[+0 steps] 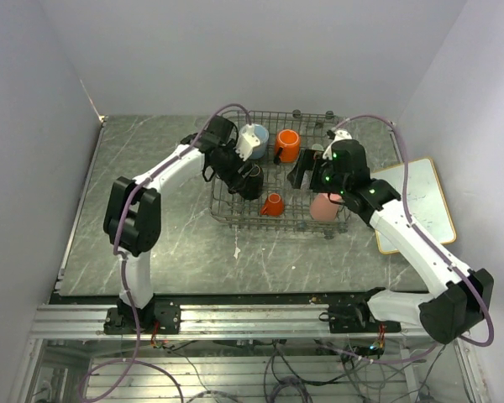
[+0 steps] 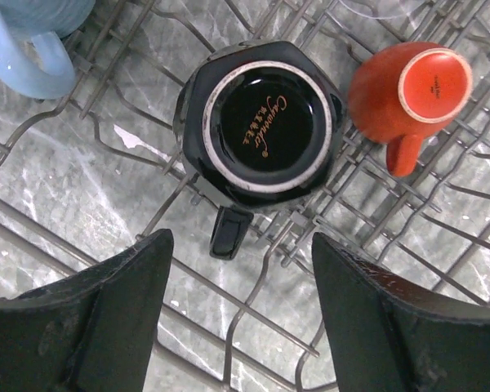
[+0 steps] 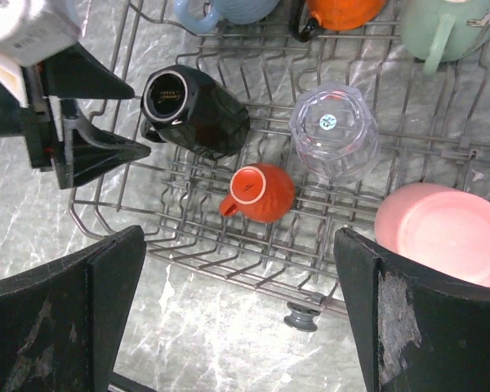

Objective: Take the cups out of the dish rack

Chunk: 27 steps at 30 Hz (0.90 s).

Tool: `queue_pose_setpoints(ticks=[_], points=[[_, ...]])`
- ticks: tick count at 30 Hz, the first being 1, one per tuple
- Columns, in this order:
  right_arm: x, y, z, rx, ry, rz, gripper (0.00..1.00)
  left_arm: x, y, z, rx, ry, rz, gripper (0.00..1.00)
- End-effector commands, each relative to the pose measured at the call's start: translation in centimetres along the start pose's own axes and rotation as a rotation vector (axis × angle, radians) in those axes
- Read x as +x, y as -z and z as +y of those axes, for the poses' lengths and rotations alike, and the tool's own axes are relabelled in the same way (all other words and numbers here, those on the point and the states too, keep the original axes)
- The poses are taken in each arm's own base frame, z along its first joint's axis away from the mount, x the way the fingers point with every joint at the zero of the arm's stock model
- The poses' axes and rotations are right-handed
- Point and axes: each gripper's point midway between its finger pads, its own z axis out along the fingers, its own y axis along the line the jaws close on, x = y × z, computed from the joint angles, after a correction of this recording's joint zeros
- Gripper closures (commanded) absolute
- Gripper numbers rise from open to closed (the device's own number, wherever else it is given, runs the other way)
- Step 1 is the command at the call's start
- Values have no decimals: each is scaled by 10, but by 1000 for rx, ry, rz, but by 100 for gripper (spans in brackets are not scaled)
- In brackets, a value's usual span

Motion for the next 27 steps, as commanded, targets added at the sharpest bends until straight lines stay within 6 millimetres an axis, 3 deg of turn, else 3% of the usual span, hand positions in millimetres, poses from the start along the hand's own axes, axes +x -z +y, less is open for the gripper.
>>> queue_pose_setpoints(ticks=[1,16,22,27], points=[[-2,8,-4,-16,-9,-9,0,4,-20,6,-26,-54,0,23],[-12,9,-7,-48,-28,-29,0,31,-59,9,-50,-85,20,53],[-9,3,-3,-74,-32,-19,0,27,-56,11,-83,-77,-11,69],[-5,2,1,-102,-44,-18,0,18,-46,14,-135,-79,-56,88]])
